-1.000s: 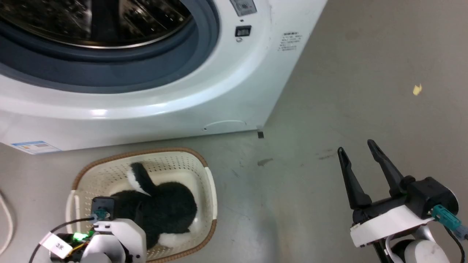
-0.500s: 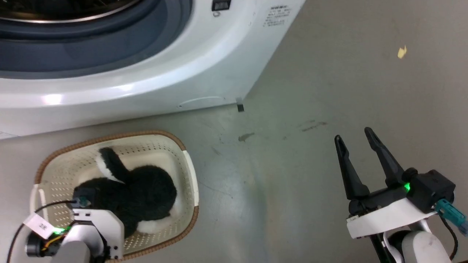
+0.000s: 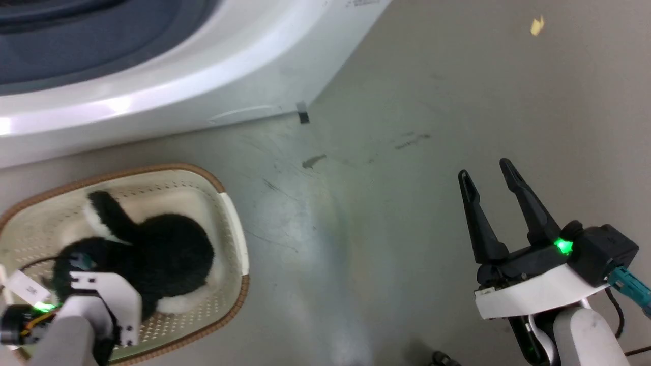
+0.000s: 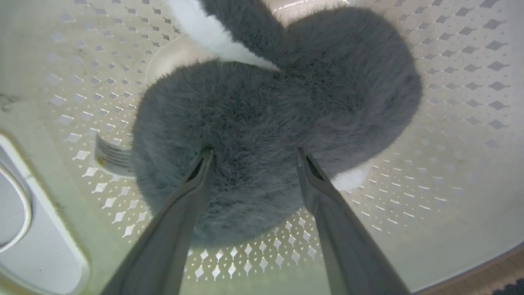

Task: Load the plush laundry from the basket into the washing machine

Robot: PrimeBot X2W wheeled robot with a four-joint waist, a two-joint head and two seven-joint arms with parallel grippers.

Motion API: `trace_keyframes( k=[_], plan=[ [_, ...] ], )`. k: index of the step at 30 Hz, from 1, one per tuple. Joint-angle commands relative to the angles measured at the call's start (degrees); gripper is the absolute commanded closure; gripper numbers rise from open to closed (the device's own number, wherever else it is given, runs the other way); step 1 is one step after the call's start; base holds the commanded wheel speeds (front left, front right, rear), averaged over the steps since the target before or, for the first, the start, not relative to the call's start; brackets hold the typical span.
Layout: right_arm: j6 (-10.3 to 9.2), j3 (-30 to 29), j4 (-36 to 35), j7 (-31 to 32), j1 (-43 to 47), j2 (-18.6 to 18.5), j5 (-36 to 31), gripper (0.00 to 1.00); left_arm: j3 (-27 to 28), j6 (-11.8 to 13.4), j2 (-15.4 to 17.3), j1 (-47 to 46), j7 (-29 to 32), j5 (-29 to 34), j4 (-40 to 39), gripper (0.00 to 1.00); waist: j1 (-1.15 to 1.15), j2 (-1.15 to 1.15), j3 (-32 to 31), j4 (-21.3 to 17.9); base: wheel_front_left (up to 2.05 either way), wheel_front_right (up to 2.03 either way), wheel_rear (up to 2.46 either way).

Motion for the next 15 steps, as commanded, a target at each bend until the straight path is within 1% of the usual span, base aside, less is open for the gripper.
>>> trace_keyframes(
  k=[1, 11, 12, 13, 14, 15],
  plan=[
    [-0.04, 0.42, -0.41, -0.65, -1.23, 0.07, 1.12, 0.00, -0.53, 0.46, 1.57, -2.13, 0.73, -0.44, 1.80, 0.00, 0.00, 0.00, 2.17, -1.61, 0.00, 0.00, 0.00],
    [-0.05, 1.47, -0.73, -2.08, -3.65, 0.07, 3.68, 0.00, -2.30, 0.57, 5.17, -7.09, 2.72, -1.97, 6.79, 0.00, 0.00, 0.00, 8.39, -4.80, 0.00, 0.00, 0.00],
    [-0.05, 1.53, -0.70, -2.20, -3.87, 0.08, 3.85, 0.00, -2.45, 0.50, 5.30, -7.42, 2.93, -2.16, 7.26, 0.34, 0.00, 0.00, 8.77, -4.98, 0.00, 0.00, 0.00],
    [-0.05, 1.57, -0.66, -2.32, -4.08, 0.08, 4.00, 0.00, -2.64, 0.33, 5.40, -7.74, 3.00, -2.34, 7.66, 0.85, 0.00, 0.00, 9.11, -5.14, 0.00, 0.00, 0.00],
    [-0.05, 1.62, -0.59, -2.44, -4.27, 0.08, 4.13, 0.00, -2.87, 0.08, 5.49, -8.01, 3.01, -2.51, 8.05, 1.00, 0.00, 0.00, 9.37, -5.29, 0.00, 0.00, 0.00],
    [-0.05, 1.62, -0.57, -2.56, -4.48, 0.08, 4.25, 0.00, -3.11, -0.14, 5.54, -8.21, 3.13, -2.68, 8.54, 1.00, 0.00, 0.00, 9.52, -5.41, 0.00, 0.00, 0.00]
  ],
)
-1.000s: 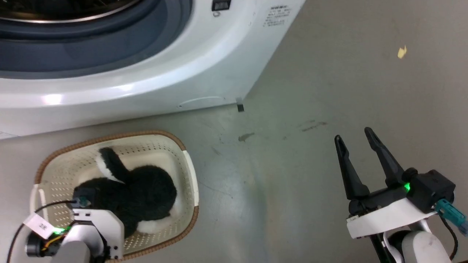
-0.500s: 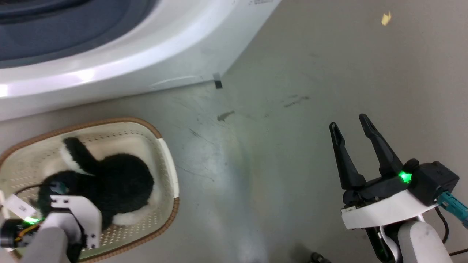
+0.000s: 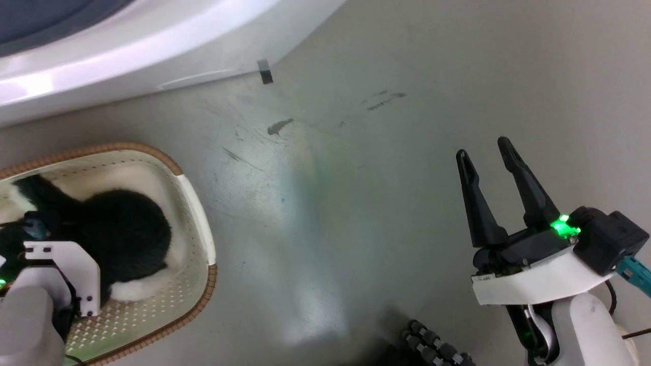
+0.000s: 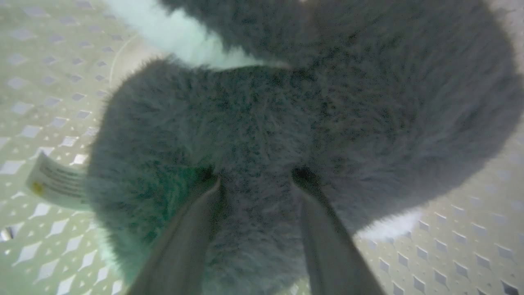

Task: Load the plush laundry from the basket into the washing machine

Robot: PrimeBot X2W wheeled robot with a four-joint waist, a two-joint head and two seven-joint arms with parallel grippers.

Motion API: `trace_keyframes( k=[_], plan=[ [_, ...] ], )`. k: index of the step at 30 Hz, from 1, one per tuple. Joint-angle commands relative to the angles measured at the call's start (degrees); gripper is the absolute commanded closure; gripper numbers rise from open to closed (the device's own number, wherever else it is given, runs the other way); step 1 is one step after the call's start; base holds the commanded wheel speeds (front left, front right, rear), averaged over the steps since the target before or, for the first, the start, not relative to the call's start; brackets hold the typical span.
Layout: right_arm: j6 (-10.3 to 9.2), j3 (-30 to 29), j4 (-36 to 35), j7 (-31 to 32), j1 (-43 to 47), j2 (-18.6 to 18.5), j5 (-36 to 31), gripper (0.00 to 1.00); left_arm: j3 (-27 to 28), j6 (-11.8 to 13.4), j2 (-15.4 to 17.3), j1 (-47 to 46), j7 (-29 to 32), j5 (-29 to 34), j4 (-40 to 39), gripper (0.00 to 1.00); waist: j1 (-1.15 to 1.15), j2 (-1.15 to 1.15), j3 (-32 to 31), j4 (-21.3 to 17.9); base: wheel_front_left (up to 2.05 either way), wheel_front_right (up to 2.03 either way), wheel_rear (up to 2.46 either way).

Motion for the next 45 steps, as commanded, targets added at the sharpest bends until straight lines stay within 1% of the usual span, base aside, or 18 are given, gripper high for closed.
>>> trace_keyframes(
  k=[1, 8, 15, 17, 19, 20, 22, 23, 24, 25, 27, 29, 30, 34, 35, 36, 41, 45],
  plan=[
    [-0.05, 0.12, -0.22, -0.70, -1.31, 0.08, 0.81, 0.00, -0.96, -0.69, -0.08, -0.60, 0.92, -0.45, 2.21, 1.00, 0.00, 0.00, 0.45, -0.43, 0.00, 0.00, 0.00],
    [-0.05, -0.36, -0.19, -1.54, -1.54, 0.08, 0.36, 0.00, -2.34, -1.02, -0.71, -1.51, -1.61, -1.76, 5.50, 1.00, 0.00, 0.00, -0.51, -0.05, 0.00, 0.00, 0.00],
    [-0.05, -1.55, 0.02, -1.88, -0.56, 0.08, -0.76, 0.00, -2.48, -1.15, -3.82, -1.01, -7.58, -3.49, 6.90, 1.00, 0.00, 0.00, -6.30, 2.28, 0.00, 0.00, 0.00],
    [-0.05, -1.62, 0.32, -1.88, 0.69, 0.08, -1.58, 0.00, -1.90, -1.17, -5.89, 0.12, -11.29, -4.71, 7.47, 1.00, 0.00, 0.00, -10.70, 4.07, 0.00, 0.00, 0.00],
    [-0.05, -1.17, 0.28, -1.88, 1.75, 0.08, -2.33, 0.00, -1.57, -1.27, -7.04, 1.10, -13.63, -5.44, 8.13, 1.00, 0.00, 0.00, -13.78, 5.23, 0.00, 0.00, 0.00],
    [-0.05, -1.17, 0.28, -1.88, 1.75, 0.08, -2.33, 0.00, -1.57, -1.27, -7.04, 1.10, -13.63, -5.44, 8.13, 1.00, 0.00, 0.00, -13.78, 5.23, 0.00, 0.00, 0.00],
    [-0.05, -0.94, 0.39, -1.88, 3.44, 0.08, -3.70, 0.00, -1.59, -1.88, -8.57, 2.59, -16.90, -6.11, 9.03, 1.00, 0.00, 0.00, -18.09, 6.83, 0.00, 0.00, 0.00],
    [-0.05, -0.94, 0.39, -1.88, 3.44, 0.08, -3.70, 0.00, -1.59, -1.88, -8.57, 2.59, -16.90, -6.11, 9.03, 1.00, 0.00, 0.00, -18.09, 6.83, 0.00, 0.00, 0.00],
    [-0.05, -1.35, 0.54, -1.88, 4.57, 0.08, -4.48, 0.00, -1.82, -2.46, -9.55, 3.59, -19.21, -6.38, 9.43, 1.00, 0.00, 0.00, -20.90, 7.99, 0.00, 0.00, 0.00],
    [-0.05, -1.35, 0.54, -1.88, 4.57, 0.08, -4.48, 0.00, -1.82, -2.46, -9.55, 3.59, -19.21, -6.38, 9.43, 1.00, 0.00, 0.00, -20.90, 7.99, 0.00, 0.00, 0.00],
    [-0.05, -2.13, 0.49, -1.88, 6.96, 0.08, -6.49, 0.00, -2.87, -3.61, -11.02, 5.88, -23.53, -6.28, 8.80, 1.00, 0.00, 0.00, -26.14, 10.54, 0.00, 0.00, 0.00],
    [-0.05, -2.45, 0.56, -1.88, 7.47, 0.08, -6.91, 0.00, -3.14, -3.78, -11.37, 6.46, -24.00, -6.18, 8.33, 1.00, 0.00, 0.00, -27.27, 11.13, 0.00, 0.00, 0.00],
    [-0.05, -3.08, 0.69, -1.88, 8.43, 0.08, -7.60, 0.00, -3.61, -4.03, -11.90, 7.66, -24.58, -5.96, 7.13, 1.00, 0.00, 0.00, -29.02, 12.13, 0.00, 0.00, 0.00],
    [-0.05, -3.85, 0.77, -1.88, 9.64, 0.08, -8.18, 0.00, -3.48, -4.20, -12.31, 9.51, -24.96, -6.09, 4.24, 1.00, 0.00, 0.00, -31.31, 13.42, 0.00, 0.00, 0.00],
    [-0.05, -4.22, 0.74, -1.88, 10.32, 0.08, -8.35, 0.00, -3.24, -3.84, -12.25, 10.76, -25.02, -5.70, 0.67, 1.00, 0.00, 0.00, -32.66, 14.27, 0.00, 0.00, 0.00],
    [-0.05, -4.22, 0.74, -1.88, 10.32, 0.08, -8.35, 0.00, -3.24, -3.84, -12.25, 10.76, -25.02, -5.70, 0.67, 1.00, 0.00, 0.00, -32.66, 14.27, 0.00, 0.00, 0.00],
    [-0.05, -4.64, 0.89, -1.88, 11.76, 0.08, -8.82, 0.00, -2.34, -3.19, -12.34, 15.54, -25.05, -4.59, -9.07, 1.00, 0.00, 0.00, -35.63, 15.55, 0.00, 0.00, 0.00],
    [-0.05, -5.21, 0.58, -1.88, 12.40, 0.08, -8.85, 0.00, -0.52, -2.26, -12.71, 18.60, -25.06, -4.08, -18.71, 1.00, 0.00, 0.00, -36.27, 16.06, 0.00, 0.00, 0.00]
  ],
)
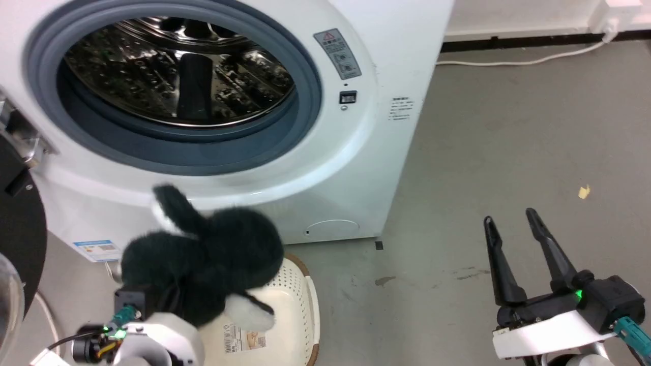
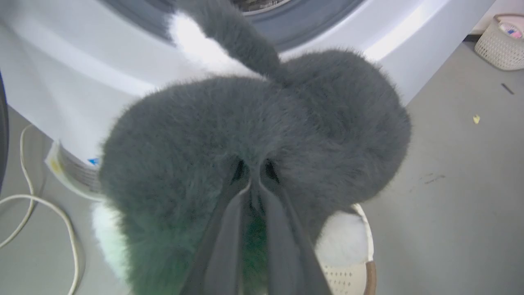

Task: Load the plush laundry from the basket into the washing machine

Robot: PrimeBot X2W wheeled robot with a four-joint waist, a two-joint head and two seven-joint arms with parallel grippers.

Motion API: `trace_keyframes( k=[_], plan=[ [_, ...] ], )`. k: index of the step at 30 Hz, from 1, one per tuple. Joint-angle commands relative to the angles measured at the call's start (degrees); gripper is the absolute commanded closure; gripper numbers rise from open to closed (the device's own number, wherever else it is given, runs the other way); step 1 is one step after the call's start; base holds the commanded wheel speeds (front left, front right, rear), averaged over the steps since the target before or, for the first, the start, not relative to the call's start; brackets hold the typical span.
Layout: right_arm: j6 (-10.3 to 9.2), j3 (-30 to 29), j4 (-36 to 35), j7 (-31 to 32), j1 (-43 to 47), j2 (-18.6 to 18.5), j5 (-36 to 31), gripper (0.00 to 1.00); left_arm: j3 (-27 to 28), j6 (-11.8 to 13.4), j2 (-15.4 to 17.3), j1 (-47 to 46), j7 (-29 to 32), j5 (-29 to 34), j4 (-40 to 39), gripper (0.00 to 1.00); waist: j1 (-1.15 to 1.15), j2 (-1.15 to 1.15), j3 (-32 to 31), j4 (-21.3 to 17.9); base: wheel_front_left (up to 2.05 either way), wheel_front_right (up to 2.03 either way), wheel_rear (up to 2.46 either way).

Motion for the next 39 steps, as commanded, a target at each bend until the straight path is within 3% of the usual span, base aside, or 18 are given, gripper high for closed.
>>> trace_keyframes(
  k=[1, 2, 9, 14, 19, 30, 39],
  plan=[
    [-0.05, -0.22, -0.20, -0.26, 0.60, 0.08, -0.05, 0.00, 0.64, 0.31, -0.27, 0.42, -0.37, 0.34, -2.20, 1.00, 0.02, 0.00, -0.21, 0.35, 0.00, 0.00, 0.00],
    [-0.05, -0.55, -0.54, -0.26, 0.49, 0.08, -0.04, 0.00, 2.23, 1.09, -0.70, 1.68, -0.37, 0.86, -9.65, 1.00, 0.02, 0.00, 0.59, 0.21, 0.00, 0.00, 0.00],
    [-0.05, -0.86, -1.44, -0.26, -0.86, 0.08, -0.07, 0.00, 5.02, 2.16, -1.65, 0.12, -0.37, 0.86, -22.15, 1.00, 0.02, 0.00, 4.45, -1.44, 0.00, 0.00, 0.00],
    [-0.05, -0.74, -1.98, -0.26, -2.66, 0.08, 0.79, 0.00, 6.95, 2.91, 0.53, -7.45, 1.61, 0.41, -26.01, 1.00, 0.02, 0.00, 9.96, -3.62, 0.00, 0.00, 0.00],
    [-0.05, -0.26, -2.42, -0.26, -5.37, 0.08, 2.43, 0.00, 9.17, 3.45, 5.32, -19.01, 6.82, 0.88, -28.17, 1.00, 0.02, 0.00, 16.73, -6.41, 0.00, 0.00, 0.00],
    [-0.05, 0.92, -2.26, -0.26, -10.44, 0.08, 7.36, 0.00, 7.62, 1.17, 15.56, -44.72, 20.44, 4.44, -16.32, 1.00, 0.02, 0.00, 28.14, -12.39, 0.00, 0.00, 0.00],
    [-0.05, 1.93, -1.74, -0.26, -12.14, 0.08, 10.04, 0.00, 4.59, -0.86, 17.99, -57.78, 28.85, 5.27, -0.45, 1.00, 0.02, 0.00, 31.85, -15.15, 0.00, 0.00, 0.00]
  ],
)
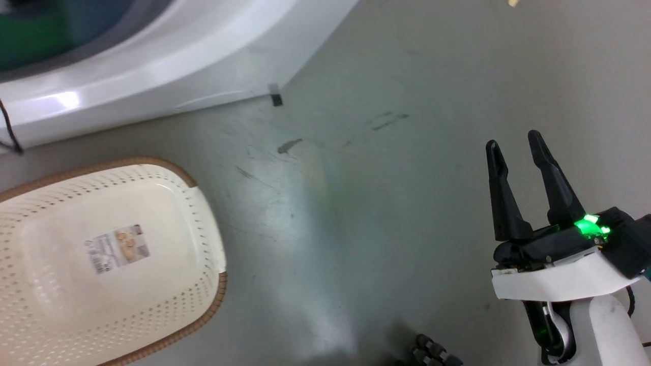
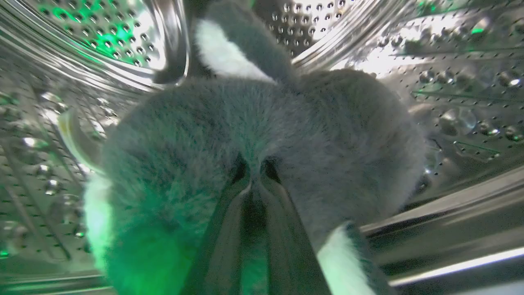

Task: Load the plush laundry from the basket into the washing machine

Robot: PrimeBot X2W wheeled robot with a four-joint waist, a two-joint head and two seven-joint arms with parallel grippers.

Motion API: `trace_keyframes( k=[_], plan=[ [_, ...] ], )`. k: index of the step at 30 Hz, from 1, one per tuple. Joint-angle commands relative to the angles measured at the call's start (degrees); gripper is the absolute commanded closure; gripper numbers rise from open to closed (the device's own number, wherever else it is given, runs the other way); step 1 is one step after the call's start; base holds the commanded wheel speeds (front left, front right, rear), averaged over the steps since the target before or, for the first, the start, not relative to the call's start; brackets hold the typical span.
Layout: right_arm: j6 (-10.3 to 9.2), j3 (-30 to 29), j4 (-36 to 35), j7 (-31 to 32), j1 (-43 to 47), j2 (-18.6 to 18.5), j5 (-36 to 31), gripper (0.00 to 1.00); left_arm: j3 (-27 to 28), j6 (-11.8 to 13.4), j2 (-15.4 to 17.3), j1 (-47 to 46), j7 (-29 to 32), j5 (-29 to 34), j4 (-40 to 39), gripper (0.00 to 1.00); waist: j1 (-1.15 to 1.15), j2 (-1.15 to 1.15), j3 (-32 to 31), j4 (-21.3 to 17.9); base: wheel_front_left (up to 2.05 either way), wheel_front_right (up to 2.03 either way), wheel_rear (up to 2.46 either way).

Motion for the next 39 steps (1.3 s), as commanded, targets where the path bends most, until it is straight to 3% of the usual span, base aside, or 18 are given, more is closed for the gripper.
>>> trace_keyframes(
  k=[1, 5, 9, 10, 11, 18, 23, 26, 39],
  plan=[
    [-0.05, 0.04, 0.19, -0.26, -0.83, 0.08, 0.44, 0.00, -0.29, -0.27, 0.18, -1.29, 1.31, -0.26, 1.94, 1.00, -0.01, 0.00, 1.00, -0.87, 0.00, 0.00, 0.00],
    [-0.05, 0.06, 0.42, -0.26, -1.13, 0.08, 0.76, 0.00, -1.67, -0.47, 0.76, -3.63, 3.01, 0.57, 6.10, 1.00, -0.01, 0.00, 1.43, -1.12, 0.00, 0.00, 0.00],
    [-0.05, -0.54, 0.76, -0.26, -1.32, 0.08, 0.90, 0.00, -3.05, -0.71, 0.77, -4.51, 0.30, 1.43, 8.22, 1.00, -0.01, 0.00, 1.01, -0.83, 0.00, 0.00, 0.00],
    [-0.05, -0.86, 0.88, -0.26, -1.31, 0.08, 0.80, 0.00, -3.37, -0.66, 0.57, -4.34, -0.65, 1.63, 8.80, 0.75, -0.01, 0.00, 0.64, -0.61, 0.00, 0.00, 0.00],
    [-0.05, -1.16, 0.95, -0.26, -1.31, 0.08, 0.53, 0.00, -3.73, -0.53, 0.36, -4.08, -1.82, 1.89, 9.31, 0.00, -0.01, 0.00, 0.18, -0.34, 0.00, 0.00, 0.00],
    [-0.05, -2.97, 0.90, -0.26, -0.48, 0.08, -2.89, 0.00, -4.51, -0.23, -1.73, 0.86, -13.21, 1.41, 12.72, 0.00, -0.01, 0.00, -6.47, 2.39, 0.00, 0.00, 0.00],
    [-0.05, -4.60, 1.05, -0.26, 1.75, 0.08, -5.81, 0.00, -3.48, 0.20, -5.07, 9.04, -24.56, -1.05, 13.31, 0.00, -0.01, 0.00, -14.08, 5.46, 0.00, 0.00, 0.00],
    [-0.05, -5.31, 1.13, -0.26, 3.53, 0.08, -7.42, 0.00, -3.34, 1.35, -6.01, 15.24, -28.00, -1.08, 11.54, 0.00, -0.01, 0.00, -19.13, 7.34, 0.00, 0.00, 0.00],
    [-0.05, -6.60, 1.45, -0.26, 10.78, 0.08, -11.24, 0.00, 3.16, 5.61, -14.64, 52.24, -28.81, -3.04, -23.36, 0.00, -0.01, 0.00, -33.94, 14.81, 0.00, 0.00, 0.00]
  ],
)
